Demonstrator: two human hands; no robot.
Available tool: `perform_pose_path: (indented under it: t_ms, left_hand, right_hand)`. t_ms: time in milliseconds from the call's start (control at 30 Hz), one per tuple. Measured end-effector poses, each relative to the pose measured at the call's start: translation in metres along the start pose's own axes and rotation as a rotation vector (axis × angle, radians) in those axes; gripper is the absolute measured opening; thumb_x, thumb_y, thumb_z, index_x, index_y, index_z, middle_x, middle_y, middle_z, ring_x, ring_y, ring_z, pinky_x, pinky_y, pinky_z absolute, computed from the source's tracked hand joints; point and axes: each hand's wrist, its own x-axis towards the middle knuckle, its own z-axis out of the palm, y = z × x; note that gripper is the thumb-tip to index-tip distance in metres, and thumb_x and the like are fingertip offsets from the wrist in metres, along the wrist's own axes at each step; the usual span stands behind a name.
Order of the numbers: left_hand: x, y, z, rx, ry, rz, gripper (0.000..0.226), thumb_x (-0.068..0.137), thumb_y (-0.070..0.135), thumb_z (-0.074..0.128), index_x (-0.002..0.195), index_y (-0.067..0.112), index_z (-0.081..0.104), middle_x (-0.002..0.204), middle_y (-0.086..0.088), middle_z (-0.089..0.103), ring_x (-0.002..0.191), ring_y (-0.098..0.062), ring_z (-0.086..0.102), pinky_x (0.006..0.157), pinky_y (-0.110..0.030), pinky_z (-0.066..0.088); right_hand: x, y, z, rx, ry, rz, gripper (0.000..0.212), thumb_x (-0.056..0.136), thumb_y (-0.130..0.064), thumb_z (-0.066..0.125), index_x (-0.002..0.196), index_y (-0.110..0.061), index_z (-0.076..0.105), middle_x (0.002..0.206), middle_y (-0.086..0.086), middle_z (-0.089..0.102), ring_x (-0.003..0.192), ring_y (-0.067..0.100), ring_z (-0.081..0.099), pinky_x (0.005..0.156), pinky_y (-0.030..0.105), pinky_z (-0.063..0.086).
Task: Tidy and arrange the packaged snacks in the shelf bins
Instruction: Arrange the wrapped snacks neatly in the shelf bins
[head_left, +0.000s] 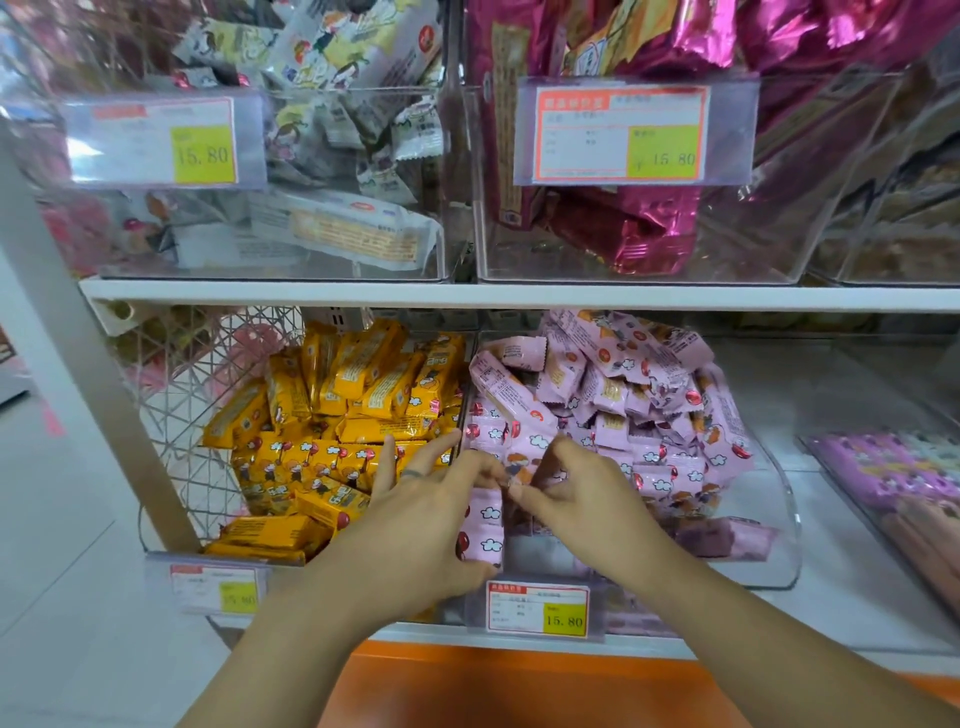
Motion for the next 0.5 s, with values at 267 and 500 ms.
perform_pose_path:
  t_ms: [267, 500]
  left_hand:
    - [-0.004, -0.006, 0.003, 0.044, 0.078, 0.018, 0.06, 0.082, 0.051, 0.064, 0.135, 0.045, 0.037, 0.136, 0.022, 0.025, 0.141, -0.002, -0.012, 0.112, -0.045, -0.019]
    - [-0.005, -0.026, 0.014, 0.091, 0.296, 0.042, 0.058, 0.074, 0.07, 0.042, 0.125, 0.043, 0.051, 0.141, 0.006, 0.029, 0.141, -0.022, 0.01, 0.11, -0.062, 0.002]
  right_hand:
    - [0.003, 0.001, 0.013, -0.065, -0.076, -0.112, 0.017, 0.1, -0.025, 0.045, 0.105, -0.014, 0.055, 0.078, -0.011, 0.051, 0.068, 0.001, 0.05, 0.063, 0.017, 0.037]
    - [0.001, 0.002, 0.004, -0.107, -0.274, 0.024, 0.033, 0.101, -0.019, 0.038, 0.134, -0.022, 0.04, 0.099, -0.005, 0.06, 0.079, 0.005, 0.056, 0.067, 0.019, 0.044]
